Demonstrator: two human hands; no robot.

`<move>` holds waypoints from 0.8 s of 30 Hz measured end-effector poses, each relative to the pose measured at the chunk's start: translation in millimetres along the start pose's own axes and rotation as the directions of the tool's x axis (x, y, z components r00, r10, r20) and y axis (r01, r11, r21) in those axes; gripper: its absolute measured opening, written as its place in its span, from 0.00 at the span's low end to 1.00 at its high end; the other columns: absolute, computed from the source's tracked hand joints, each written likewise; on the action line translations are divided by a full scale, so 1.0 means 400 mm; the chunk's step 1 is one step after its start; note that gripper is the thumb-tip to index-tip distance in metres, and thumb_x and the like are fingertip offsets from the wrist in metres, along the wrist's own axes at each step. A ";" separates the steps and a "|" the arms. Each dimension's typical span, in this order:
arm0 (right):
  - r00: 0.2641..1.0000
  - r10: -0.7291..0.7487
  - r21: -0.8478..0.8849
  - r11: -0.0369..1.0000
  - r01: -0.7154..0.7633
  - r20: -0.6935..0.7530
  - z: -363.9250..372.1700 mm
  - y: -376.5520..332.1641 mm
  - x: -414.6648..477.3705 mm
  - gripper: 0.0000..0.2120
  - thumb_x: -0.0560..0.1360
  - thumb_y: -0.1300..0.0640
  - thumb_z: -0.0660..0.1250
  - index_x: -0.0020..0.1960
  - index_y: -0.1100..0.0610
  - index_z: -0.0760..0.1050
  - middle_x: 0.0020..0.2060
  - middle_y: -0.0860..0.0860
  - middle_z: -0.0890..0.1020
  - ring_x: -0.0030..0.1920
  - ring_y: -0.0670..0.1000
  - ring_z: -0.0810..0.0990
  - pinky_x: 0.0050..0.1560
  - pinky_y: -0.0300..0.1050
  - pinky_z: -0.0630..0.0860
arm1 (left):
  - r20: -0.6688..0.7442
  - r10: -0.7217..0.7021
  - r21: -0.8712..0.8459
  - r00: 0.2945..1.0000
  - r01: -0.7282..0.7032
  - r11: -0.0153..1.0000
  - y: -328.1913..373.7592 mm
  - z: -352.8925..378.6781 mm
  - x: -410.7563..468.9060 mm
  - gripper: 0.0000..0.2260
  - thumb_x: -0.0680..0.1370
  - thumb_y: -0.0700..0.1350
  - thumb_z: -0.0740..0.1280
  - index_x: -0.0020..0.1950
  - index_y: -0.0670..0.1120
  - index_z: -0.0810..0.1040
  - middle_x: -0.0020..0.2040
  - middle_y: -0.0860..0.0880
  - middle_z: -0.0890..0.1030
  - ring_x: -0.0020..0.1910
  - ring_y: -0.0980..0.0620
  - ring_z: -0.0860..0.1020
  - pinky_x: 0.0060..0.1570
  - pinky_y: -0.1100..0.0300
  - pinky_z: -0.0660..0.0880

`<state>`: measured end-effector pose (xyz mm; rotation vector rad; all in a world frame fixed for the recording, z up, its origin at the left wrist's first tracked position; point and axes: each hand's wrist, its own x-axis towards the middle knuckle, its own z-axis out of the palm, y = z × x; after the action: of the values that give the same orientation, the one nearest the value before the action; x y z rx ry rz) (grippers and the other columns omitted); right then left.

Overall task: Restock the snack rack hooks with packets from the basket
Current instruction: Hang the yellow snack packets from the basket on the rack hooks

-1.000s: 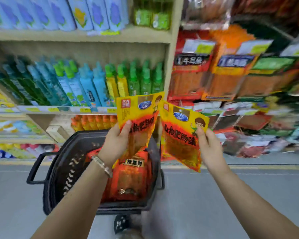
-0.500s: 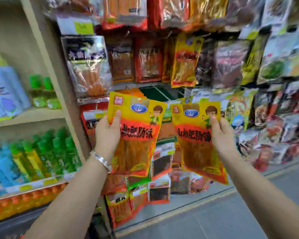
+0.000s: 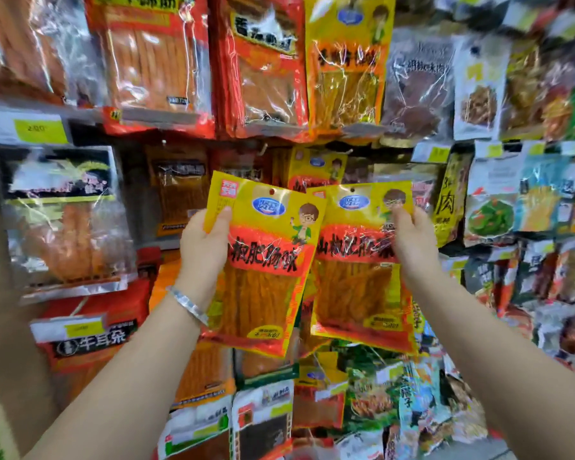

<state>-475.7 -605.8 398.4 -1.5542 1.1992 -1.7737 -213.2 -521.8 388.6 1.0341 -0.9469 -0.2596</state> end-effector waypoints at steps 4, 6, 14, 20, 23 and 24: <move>0.999 -0.024 0.050 0.998 0.026 -0.036 0.029 0.012 0.143 0.12 0.78 0.51 0.57 0.37 0.49 0.69 0.36 0.44 0.72 0.37 0.40 0.69 0.36 0.39 0.62 | 0.007 0.011 -0.024 1.000 -0.010 1.000 -0.012 0.069 0.063 0.08 0.78 0.50 0.65 0.39 0.54 0.80 0.36 0.59 0.83 0.38 0.61 0.81 0.39 0.64 0.76; 0.999 -0.020 0.067 0.997 0.022 -0.028 0.046 0.020 0.206 0.11 0.78 0.51 0.57 0.38 0.51 0.69 0.35 0.45 0.71 0.35 0.42 0.68 0.34 0.40 0.62 | -0.022 0.013 -0.016 1.000 -0.014 1.000 -0.020 0.097 0.088 0.08 0.78 0.50 0.65 0.40 0.53 0.80 0.40 0.55 0.84 0.43 0.54 0.82 0.47 0.54 0.78; 0.998 -0.036 0.146 0.989 0.027 0.059 0.101 0.076 0.390 0.13 0.78 0.53 0.57 0.35 0.51 0.66 0.33 0.48 0.70 0.34 0.47 0.67 0.34 0.43 0.62 | -0.053 0.017 -0.037 0.998 -0.019 0.999 -0.044 0.220 0.141 0.06 0.78 0.51 0.65 0.45 0.51 0.80 0.43 0.51 0.85 0.44 0.52 0.83 0.42 0.56 0.79; 0.980 -0.016 0.245 0.969 -0.034 0.199 0.139 0.120 0.455 0.11 0.78 0.53 0.57 0.37 0.49 0.66 0.34 0.45 0.69 0.41 0.50 0.70 0.36 0.41 0.65 | -0.073 0.023 -0.011 0.997 -0.024 1.000 -0.063 0.289 0.151 0.07 0.78 0.50 0.65 0.47 0.49 0.81 0.46 0.48 0.85 0.47 0.48 0.83 0.49 0.50 0.79; 0.967 0.006 0.265 0.961 -0.075 0.254 0.165 0.141 0.481 0.08 0.79 0.52 0.56 0.51 0.52 0.73 0.48 0.50 0.76 0.55 0.58 0.75 0.49 0.47 0.69 | -0.116 0.020 -0.014 0.993 -0.022 1.000 -0.071 0.314 0.147 0.07 0.78 0.49 0.65 0.45 0.49 0.80 0.43 0.49 0.85 0.44 0.49 0.83 0.47 0.51 0.78; 0.963 0.015 0.242 0.967 -0.082 0.269 0.174 0.143 0.485 0.14 0.80 0.51 0.55 0.60 0.56 0.72 0.57 0.53 0.76 0.61 0.57 0.73 0.57 0.49 0.69 | -0.127 0.015 -0.011 0.992 -0.017 1.000 -0.073 0.320 0.147 0.07 0.78 0.49 0.65 0.44 0.50 0.80 0.43 0.50 0.85 0.44 0.50 0.83 0.46 0.52 0.78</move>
<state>-464.3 -813.6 449.1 -1.5380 0.8414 -1.5569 -270.2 -650.6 418.6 1.0192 -0.8371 -0.1838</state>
